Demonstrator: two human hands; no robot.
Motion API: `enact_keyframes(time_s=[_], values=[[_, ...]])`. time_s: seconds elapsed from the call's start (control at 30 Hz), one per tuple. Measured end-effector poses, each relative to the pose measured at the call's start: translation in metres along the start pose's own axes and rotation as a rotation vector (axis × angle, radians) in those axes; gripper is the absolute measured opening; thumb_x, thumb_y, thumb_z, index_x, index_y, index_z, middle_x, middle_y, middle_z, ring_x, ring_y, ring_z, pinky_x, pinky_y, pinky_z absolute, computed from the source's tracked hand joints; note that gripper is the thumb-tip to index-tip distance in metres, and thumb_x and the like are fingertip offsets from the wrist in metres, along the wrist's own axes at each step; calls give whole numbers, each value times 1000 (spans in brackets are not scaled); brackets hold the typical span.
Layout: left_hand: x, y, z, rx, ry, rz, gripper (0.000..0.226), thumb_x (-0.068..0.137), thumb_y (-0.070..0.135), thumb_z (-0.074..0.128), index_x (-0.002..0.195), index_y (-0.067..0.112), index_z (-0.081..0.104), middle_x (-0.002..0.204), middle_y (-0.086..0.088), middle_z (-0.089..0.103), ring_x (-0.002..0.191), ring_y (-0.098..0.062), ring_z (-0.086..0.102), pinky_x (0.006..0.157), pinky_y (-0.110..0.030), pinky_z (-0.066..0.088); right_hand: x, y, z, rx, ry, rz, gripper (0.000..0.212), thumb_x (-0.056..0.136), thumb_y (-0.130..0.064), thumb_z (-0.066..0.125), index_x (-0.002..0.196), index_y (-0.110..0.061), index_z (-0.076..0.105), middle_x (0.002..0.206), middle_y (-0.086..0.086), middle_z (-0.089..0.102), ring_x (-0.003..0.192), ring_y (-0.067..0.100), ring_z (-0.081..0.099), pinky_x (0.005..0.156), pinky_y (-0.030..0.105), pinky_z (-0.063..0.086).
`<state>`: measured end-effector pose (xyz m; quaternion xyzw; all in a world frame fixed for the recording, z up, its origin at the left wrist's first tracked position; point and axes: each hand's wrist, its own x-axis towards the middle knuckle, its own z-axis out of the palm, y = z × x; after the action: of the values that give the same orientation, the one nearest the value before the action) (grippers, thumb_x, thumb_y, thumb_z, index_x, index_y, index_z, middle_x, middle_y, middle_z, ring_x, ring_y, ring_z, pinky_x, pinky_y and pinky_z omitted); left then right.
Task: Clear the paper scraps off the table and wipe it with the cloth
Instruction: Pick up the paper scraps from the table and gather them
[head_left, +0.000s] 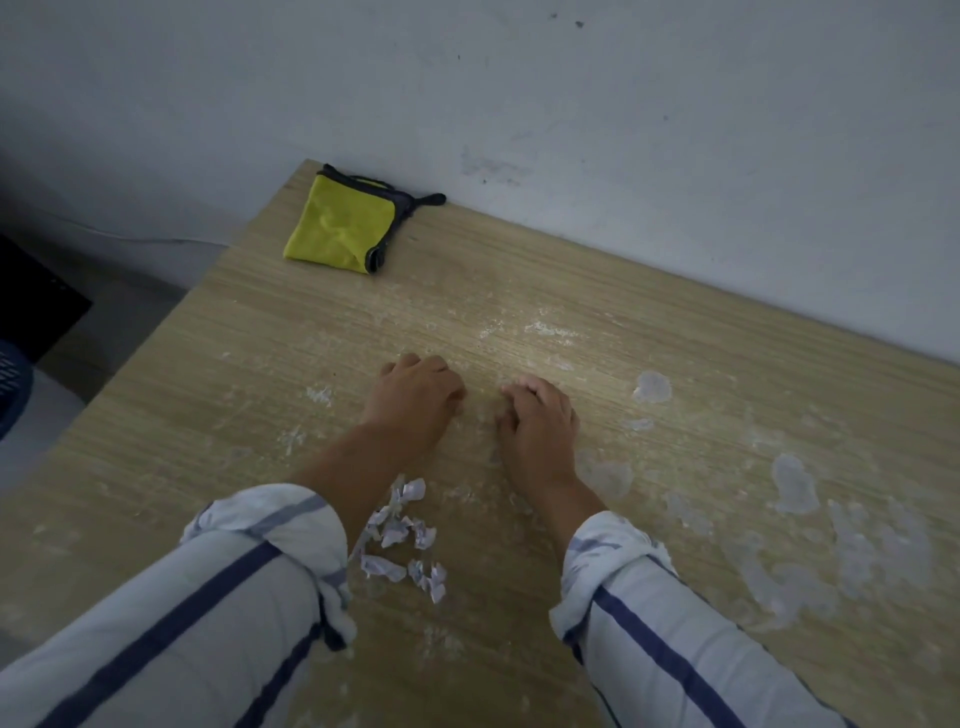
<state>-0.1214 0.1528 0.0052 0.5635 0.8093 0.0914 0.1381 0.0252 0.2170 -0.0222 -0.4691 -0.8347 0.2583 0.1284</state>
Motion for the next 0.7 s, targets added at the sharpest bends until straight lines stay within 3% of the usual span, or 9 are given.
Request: enact_keyframes(time_s=[0.2,0.47,0.6,0.7], values=[[-1,-5,10,20,99,63,18,91,32,53,99,22,67,105,0,61,103,-29,51,88,-38,35,-3,-2,3,-25,28,-7,32,91,-19,50,122,-15,59,133,8,51,127,28,39,106,43,25],[0,-14,8,-24,72,145,22,91,32,52,108,30,66,104,3,57,103,-24,47,91,-37,33,-5,-4,5,-35,53,-7,37,89,-25,41,119,-13,60,129,7,54,124,27,42,104,42,27],[3,-12,12,-18,98,160,16,88,28,54,93,24,69,95,-1,60,94,-27,51,84,-37,36,-5,-3,7,-71,60,-19,42,90,-32,34,119,-15,59,128,6,55,123,27,43,104,41,28],[5,-8,19,7,123,164,21,85,28,44,82,21,64,88,-1,60,85,-27,55,76,-36,39,-5,-2,8,-76,74,-19,51,88,-38,27,118,-15,60,126,6,56,121,27,45,103,43,30]])
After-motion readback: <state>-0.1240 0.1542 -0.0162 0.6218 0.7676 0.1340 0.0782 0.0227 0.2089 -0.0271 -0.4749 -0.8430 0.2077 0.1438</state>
